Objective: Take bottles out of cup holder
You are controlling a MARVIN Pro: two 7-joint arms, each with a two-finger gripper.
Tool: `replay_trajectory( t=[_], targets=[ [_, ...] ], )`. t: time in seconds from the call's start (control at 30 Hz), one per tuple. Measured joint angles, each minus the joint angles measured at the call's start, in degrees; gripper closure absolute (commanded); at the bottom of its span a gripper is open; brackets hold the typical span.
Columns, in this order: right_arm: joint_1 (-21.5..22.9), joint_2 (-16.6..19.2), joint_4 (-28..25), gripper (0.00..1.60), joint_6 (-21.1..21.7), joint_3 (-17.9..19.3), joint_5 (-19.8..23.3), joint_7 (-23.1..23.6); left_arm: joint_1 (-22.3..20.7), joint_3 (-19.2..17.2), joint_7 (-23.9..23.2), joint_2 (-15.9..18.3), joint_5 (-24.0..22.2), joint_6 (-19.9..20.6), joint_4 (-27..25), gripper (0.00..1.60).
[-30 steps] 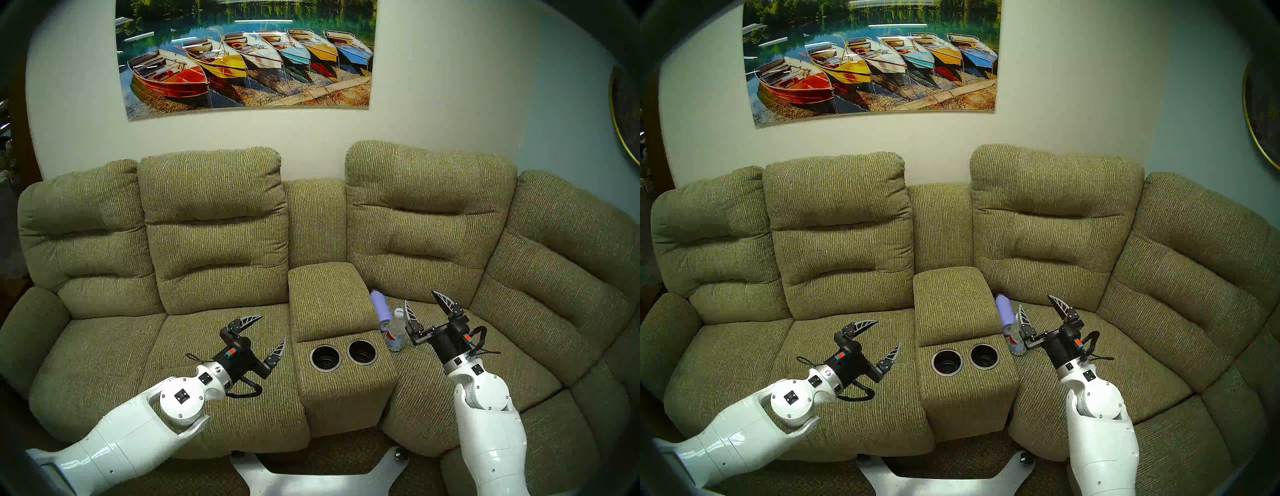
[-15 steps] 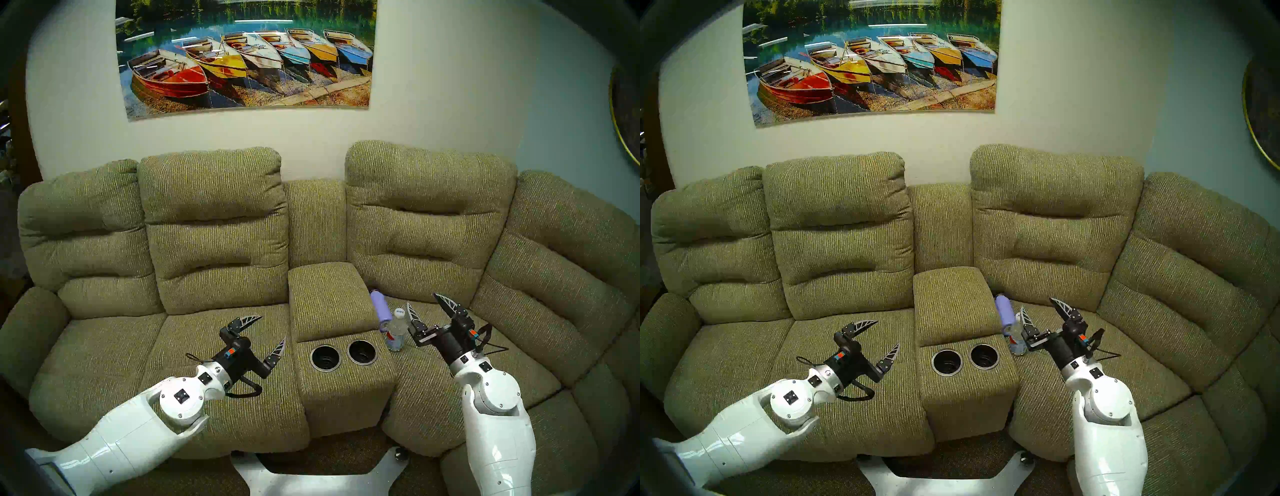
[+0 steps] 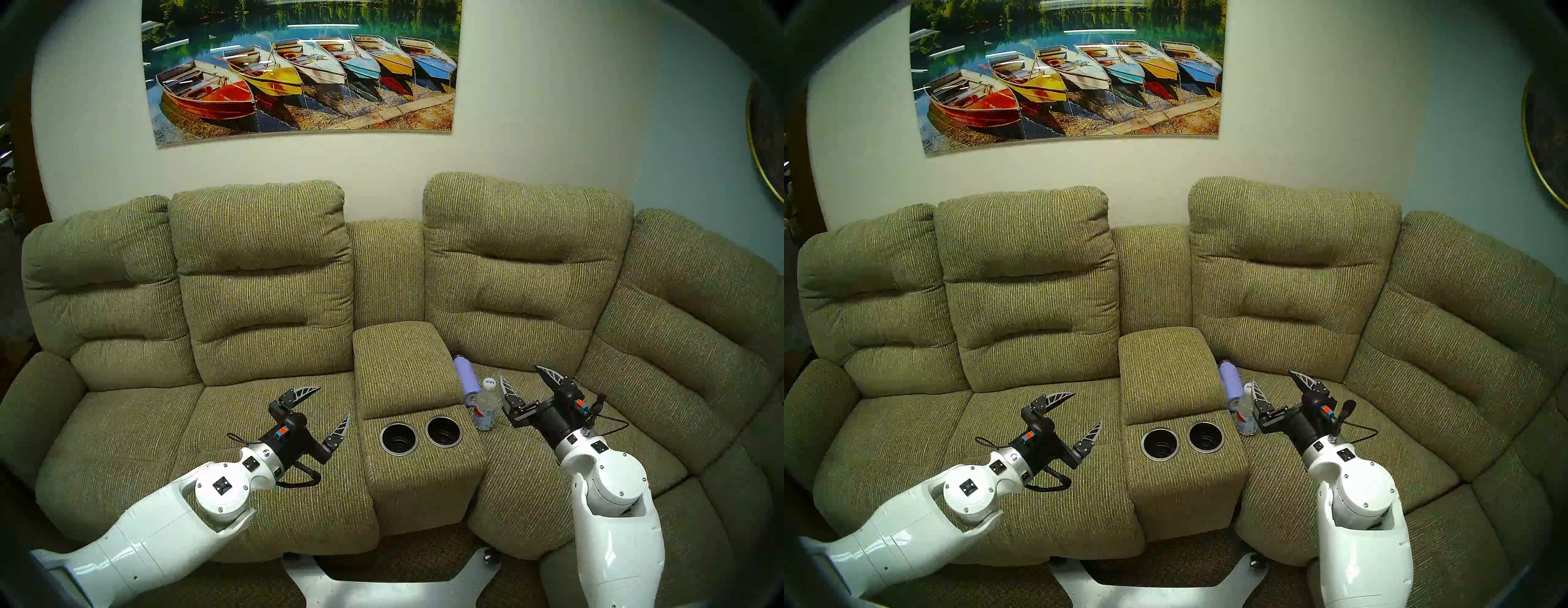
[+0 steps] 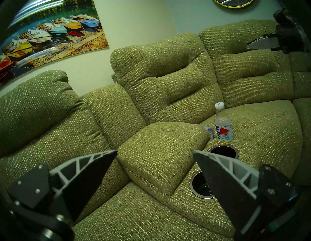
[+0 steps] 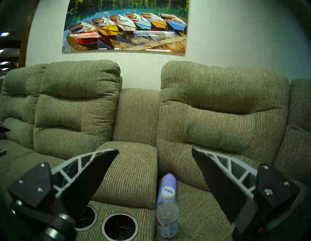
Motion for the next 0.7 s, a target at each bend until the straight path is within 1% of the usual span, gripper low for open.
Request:
replay_trajectory(
  t=[0.27,0.7],
  targets=[
    [-0.5,-0.4,-0.8,0.0,1.2,0.0,-0.3,-0.3,0.0,0.1,0.1,0.1,0.0,0.0,0.0,0.0],
    [-0.4,-0.7,-1.0,0.0,1.0,0.0,-0.1,-0.3,0.0,0.1,0.1,0.1,-0.1,-0.1,0.0,0.0]
  ],
)
